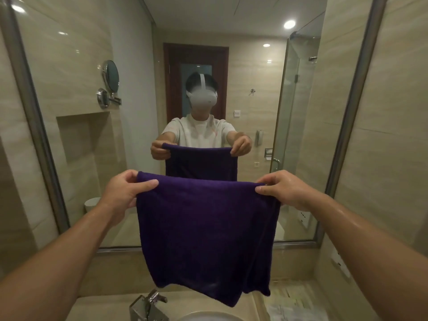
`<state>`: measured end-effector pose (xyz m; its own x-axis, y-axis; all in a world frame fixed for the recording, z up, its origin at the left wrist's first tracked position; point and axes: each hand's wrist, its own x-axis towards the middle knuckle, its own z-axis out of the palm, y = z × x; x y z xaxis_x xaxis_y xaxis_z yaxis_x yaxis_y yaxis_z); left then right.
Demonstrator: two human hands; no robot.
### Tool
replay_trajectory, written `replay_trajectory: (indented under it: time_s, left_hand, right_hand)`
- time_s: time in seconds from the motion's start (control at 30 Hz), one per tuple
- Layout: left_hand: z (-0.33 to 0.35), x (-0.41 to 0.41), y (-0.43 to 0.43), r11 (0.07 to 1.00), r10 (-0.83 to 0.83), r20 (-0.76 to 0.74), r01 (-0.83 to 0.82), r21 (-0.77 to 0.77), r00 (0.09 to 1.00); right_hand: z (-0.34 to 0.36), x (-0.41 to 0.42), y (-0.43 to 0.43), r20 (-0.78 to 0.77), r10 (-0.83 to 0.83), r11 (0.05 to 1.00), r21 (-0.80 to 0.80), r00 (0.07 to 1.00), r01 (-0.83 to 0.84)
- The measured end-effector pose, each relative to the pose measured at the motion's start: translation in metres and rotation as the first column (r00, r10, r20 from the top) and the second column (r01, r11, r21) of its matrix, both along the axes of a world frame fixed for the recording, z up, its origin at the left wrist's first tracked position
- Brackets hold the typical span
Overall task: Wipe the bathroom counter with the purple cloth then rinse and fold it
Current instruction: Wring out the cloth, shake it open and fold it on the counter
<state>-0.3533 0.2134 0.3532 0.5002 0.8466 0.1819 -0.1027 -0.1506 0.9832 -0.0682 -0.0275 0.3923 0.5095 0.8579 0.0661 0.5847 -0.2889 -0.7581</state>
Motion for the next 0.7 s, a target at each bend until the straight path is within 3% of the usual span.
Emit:
replay_trajectory:
  time_s: [0.13, 0.27, 0.4, 0.5, 0.63, 0.7]
  left_hand:
    - [0.009, 0.038, -0.035, 0.998, -0.015, -0.078, 0.010, -0.064, 0.997]
    - [0.021, 0.078, -0.081, 0.977, -0.120, -0.057, 0.108, -0.184, 0.991]
    - [0.028, 0.096, -0.107, 0.978, -0.148, -0.220, 0.176, 0.113, 0.964]
    - [0.032, 0.089, -0.109, 0.947, -0.159, -0.231, 0.214, 0.239, 0.960]
    - [0.029, 0.075, -0.104, 0.920, -0.223, -0.193, 0.272, 0.281, 0.955]
    - [0.029, 0.070, -0.104, 0.901, -0.263, -0.215, 0.319, 0.294, 0.941]
  right_hand:
    - [-0.014, -0.030, 0.034, -0.171, -0.142, 0.983, 0.090, 0.975, 0.159]
    - [-0.023, -0.066, 0.065, -0.388, -0.126, 0.963, 0.174, 0.913, 0.207]
    - [-0.020, -0.084, 0.072, -0.406, -0.085, 0.964, 0.199, 0.910, 0.179]
    - [-0.017, -0.081, 0.062, -0.511, 0.068, 0.972, 0.229, 0.857, 0.059]
    - [-0.020, -0.075, 0.056, -0.314, 0.193, 0.964, 0.239, 0.929, -0.120]
    - [-0.022, -0.075, 0.055, -0.118, 0.181, 0.969, 0.190, 0.977, -0.156]
